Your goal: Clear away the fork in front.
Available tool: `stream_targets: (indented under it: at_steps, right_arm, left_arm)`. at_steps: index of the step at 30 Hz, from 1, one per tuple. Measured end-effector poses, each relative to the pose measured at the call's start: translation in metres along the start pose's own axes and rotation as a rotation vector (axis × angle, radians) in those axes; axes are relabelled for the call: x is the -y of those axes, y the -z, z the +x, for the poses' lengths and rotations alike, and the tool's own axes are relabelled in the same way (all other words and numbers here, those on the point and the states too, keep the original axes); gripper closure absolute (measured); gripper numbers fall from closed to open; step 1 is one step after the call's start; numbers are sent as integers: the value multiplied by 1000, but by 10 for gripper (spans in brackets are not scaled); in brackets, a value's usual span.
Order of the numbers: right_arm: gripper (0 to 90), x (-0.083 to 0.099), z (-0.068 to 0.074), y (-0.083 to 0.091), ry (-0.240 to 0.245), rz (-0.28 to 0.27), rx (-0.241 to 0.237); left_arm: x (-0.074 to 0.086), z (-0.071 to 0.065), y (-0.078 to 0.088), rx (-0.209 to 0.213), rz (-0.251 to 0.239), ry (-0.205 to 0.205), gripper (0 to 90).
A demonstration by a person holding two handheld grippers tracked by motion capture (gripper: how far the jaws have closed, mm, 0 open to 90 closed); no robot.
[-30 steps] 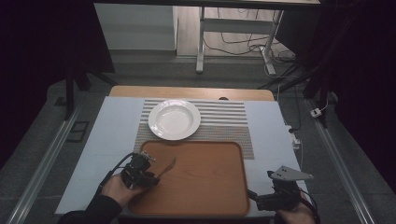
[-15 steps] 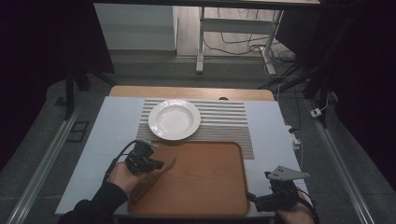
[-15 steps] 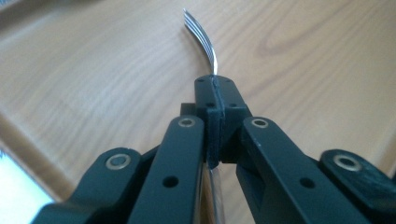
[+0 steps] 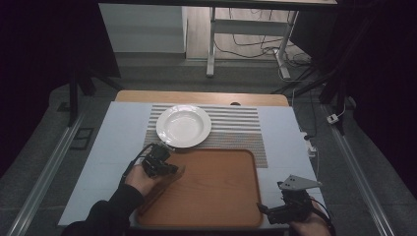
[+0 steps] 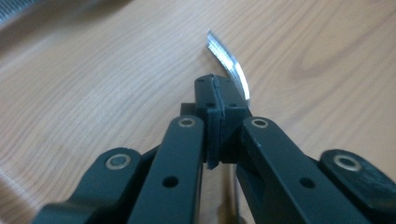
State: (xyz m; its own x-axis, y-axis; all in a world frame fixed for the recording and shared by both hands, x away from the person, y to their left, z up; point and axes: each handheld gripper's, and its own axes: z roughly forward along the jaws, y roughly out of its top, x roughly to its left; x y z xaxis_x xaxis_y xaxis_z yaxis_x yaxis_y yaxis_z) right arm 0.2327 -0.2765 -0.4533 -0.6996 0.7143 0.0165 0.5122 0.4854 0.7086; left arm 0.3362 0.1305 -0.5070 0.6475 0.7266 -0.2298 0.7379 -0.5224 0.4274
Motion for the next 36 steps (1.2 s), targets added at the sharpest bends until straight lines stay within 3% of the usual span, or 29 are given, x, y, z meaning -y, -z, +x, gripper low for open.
stream_targets:
  at_steps: [6,9,14,19,23,26,28,36]
  right_arm:
    - [0,0,0,0,2,4,2]
    - [0,0,0,0,3,3,2]
    - [0,0,0,0,4,4,3]
    - [0,0,0,-1,3,6,4]
    - [0,0,0,0,5,4,6]
    - [0,0,1,0,3,3,6]
    - [0,0,1,0,4,2,5]
    - [0,0,0,0,4,3,4]
  left_arm:
    - [-4,-29,2,105,-12,-78,891]
    - [-4,-35,-3,108,11,-93,890]
    - [-4,-36,0,119,-8,-93,890]
    - [-3,-50,-2,147,-6,-146,890]
    - [-3,-63,-14,133,40,-195,890]
    - [-2,-65,-22,102,68,-203,890]
    - [-2,-62,-21,106,58,-186,890]
    - [0,-41,-15,30,36,-128,890]
